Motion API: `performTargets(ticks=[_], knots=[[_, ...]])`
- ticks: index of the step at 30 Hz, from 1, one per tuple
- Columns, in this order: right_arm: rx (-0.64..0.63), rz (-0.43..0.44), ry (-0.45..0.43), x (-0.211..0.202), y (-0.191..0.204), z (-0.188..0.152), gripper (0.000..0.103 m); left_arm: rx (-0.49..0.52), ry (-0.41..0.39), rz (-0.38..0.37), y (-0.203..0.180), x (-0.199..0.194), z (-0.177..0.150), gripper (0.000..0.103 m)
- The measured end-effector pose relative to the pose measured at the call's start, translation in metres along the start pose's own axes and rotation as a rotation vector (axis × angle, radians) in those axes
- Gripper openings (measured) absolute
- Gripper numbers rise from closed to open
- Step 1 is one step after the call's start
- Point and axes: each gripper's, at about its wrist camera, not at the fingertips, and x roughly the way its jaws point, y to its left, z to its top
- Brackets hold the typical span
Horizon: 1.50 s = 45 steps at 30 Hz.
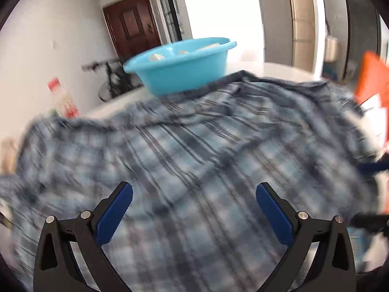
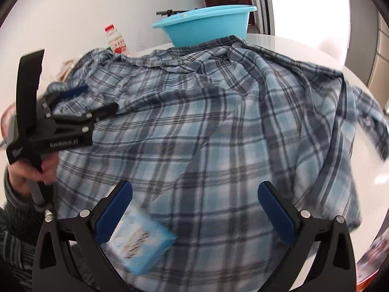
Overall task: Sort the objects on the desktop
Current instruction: 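Grasp the blue RAISON box with the right gripper, then carry the RAISON box over the blue basin with the right gripper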
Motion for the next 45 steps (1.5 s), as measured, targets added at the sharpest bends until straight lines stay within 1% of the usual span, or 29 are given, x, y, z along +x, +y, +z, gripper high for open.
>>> performTargets(ticks=[2,3,4,5,7,10,12,16,19,22,26,27,28,30,31,33,35,39,44,45], knots=[[0.000,0.015,-0.010,-0.004,0.013,-0.010,0.103,0.013,-0.030,0.047,-0.003,-0.005,-0.003,0.103],[-0.011,0.006,-0.018,-0.006,0.020,-0.015,0.103,0.024,-0.042,0.063,-0.004,-0.008,-0.003,0.103],[-0.027,-0.006,-0.032,-0.009,0.028,-0.020,0.103,0.025,-0.048,0.065,-0.004,-0.011,-0.004,0.103],[-0.049,-0.020,-0.044,-0.011,0.035,-0.024,0.103,0.017,-0.048,0.052,-0.003,-0.013,-0.004,0.103],[-0.095,-0.044,-0.056,-0.015,0.049,-0.032,0.103,-0.014,-0.035,0.008,0.002,-0.016,-0.005,0.103],[-0.136,-0.045,-0.046,-0.012,0.063,-0.040,0.103,-0.020,-0.036,0.025,0.004,-0.022,-0.011,0.103],[-0.142,-0.040,-0.029,-0.007,0.066,-0.044,0.103,-0.017,-0.030,0.032,0.005,-0.022,-0.015,0.103],[-0.128,-0.043,-0.010,0.004,0.064,-0.046,0.103,-0.048,0.013,-0.013,0.010,-0.018,-0.021,0.103],[-0.117,-0.050,-0.009,0.009,0.059,-0.044,0.103,-0.056,0.025,-0.020,0.011,-0.015,-0.022,0.103],[-0.088,-0.016,-0.010,0.012,0.054,-0.045,0.103,-0.052,0.032,-0.028,0.008,-0.013,-0.023,0.103],[-0.138,0.017,-0.002,0.011,0.060,-0.048,0.102,-0.030,0.036,-0.037,0.001,-0.013,-0.023,0.103],[-0.152,0.024,-0.008,0.010,0.063,-0.049,0.090,-0.024,0.036,-0.037,-0.001,-0.013,-0.023,0.103],[-0.163,0.020,-0.023,0.008,0.065,-0.050,0.084,-0.020,0.037,-0.037,-0.003,-0.013,-0.023,0.103],[-0.188,0.003,-0.036,0.006,0.070,-0.051,0.078,-0.016,0.037,-0.035,-0.004,-0.013,-0.023,0.103],[-0.202,-0.003,-0.036,0.006,0.072,-0.051,0.077,-0.014,0.036,-0.032,-0.005,-0.012,-0.022,0.103],[-0.214,-0.018,-0.046,0.005,0.073,-0.050,0.070,-0.006,0.036,-0.017,-0.007,-0.010,-0.022,0.103],[-0.217,-0.036,-0.055,0.005,0.073,-0.050,0.067,-0.003,0.041,-0.001,-0.008,-0.007,-0.023,0.103],[-0.219,-0.060,-0.066,0.006,0.072,-0.046,0.063,-0.020,0.055,0.003,-0.007,0.000,-0.022,0.103],[-0.213,-0.089,-0.095,0.005,0.075,-0.045,0.060,-0.026,0.047,0.028,-0.006,0.001,-0.020,0.103],[-0.218,-0.083,-0.091,0.004,0.076,-0.045,0.060,-0.026,0.046,0.033,-0.005,0.000,-0.020,0.103]])
